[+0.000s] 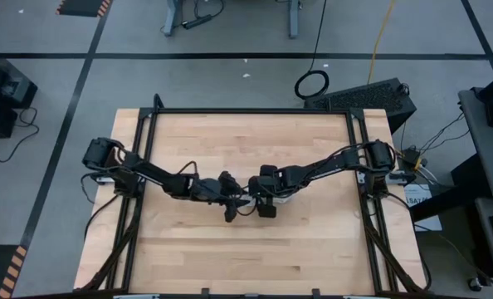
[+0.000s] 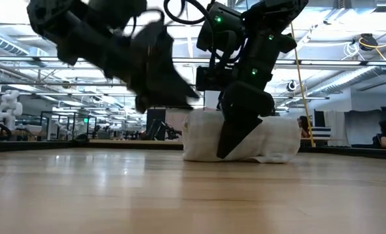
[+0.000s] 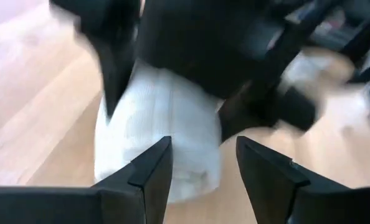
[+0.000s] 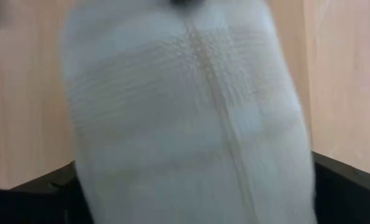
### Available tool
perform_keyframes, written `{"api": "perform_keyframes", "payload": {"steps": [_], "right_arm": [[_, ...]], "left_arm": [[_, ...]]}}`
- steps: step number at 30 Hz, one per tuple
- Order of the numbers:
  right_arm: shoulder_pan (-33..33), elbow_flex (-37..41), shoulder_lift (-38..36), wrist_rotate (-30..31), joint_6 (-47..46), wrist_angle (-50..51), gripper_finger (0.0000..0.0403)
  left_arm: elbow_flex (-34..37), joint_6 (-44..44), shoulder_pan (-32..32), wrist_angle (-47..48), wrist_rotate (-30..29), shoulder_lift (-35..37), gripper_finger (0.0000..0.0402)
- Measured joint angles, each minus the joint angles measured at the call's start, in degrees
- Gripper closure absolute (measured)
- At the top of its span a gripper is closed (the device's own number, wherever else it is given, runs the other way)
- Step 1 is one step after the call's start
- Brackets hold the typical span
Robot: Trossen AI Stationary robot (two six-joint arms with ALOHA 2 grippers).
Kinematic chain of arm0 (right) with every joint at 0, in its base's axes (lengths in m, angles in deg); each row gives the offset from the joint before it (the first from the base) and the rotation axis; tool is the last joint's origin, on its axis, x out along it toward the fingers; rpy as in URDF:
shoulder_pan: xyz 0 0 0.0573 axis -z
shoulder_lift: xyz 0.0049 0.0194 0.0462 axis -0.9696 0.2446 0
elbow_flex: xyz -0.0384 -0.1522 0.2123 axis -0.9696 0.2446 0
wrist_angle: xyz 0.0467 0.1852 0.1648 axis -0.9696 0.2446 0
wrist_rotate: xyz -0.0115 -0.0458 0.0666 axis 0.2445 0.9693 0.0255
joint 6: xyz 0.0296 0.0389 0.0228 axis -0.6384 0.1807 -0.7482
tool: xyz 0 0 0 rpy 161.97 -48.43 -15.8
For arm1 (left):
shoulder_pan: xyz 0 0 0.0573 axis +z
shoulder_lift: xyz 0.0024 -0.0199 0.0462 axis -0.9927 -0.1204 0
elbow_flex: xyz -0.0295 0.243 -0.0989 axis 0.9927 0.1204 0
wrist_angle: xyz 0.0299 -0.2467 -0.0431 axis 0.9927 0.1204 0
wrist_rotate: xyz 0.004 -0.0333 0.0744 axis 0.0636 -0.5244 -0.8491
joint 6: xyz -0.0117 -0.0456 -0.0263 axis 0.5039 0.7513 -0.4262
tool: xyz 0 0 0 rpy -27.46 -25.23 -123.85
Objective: Roll towel
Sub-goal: Roll the towel
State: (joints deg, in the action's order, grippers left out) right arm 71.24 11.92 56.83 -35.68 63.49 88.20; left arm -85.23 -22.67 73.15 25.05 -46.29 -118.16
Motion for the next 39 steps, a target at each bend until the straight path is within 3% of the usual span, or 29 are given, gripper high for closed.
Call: {"api": "perform_keyframes", "payload": {"steps": [12, 20, 23, 29, 33, 39], "right_arm": [[-0.3, -0.1, -3.7, -0.3, 0.0, 2.1, 0.0005], [-0.8, -0.1, -11.2, -13.7, -9.1, 8.4, 0.0008], [-1.7, -0.2, -16.8, -15.3, -13.2, 11.8, 0.0011], [-2.0, -0.3, -29.2, -10.1, -20.2, 18.7, 0.0011], [-4.1, 1.9, -33.2, -5.9, -29.9, 20.7, 0.0011], [-14.8, 11.3, -34.2, 4.3, -48.8, 3.1, 0.0011]], "left_arm": [[-0.1, -0.5, -0.1, -2.8, -1.9, -6.8, 0.0219], [0.0, -0.3, -0.2, -1.8, -2.2, -7.2, 0.0219], [0.0, -0.2, -0.4, -1.8, -2.2, -7.2, 0.0219], [0.0, 0.1, -0.7, -1.9, -2.2, -7.2, 0.0219], [0.1, 0.2, -0.7, -2.0, -2.2, -7.2, 0.0219], [0.1, 1.7, -0.7, -2.3, -1.4, -6.7, 0.0219]]}}
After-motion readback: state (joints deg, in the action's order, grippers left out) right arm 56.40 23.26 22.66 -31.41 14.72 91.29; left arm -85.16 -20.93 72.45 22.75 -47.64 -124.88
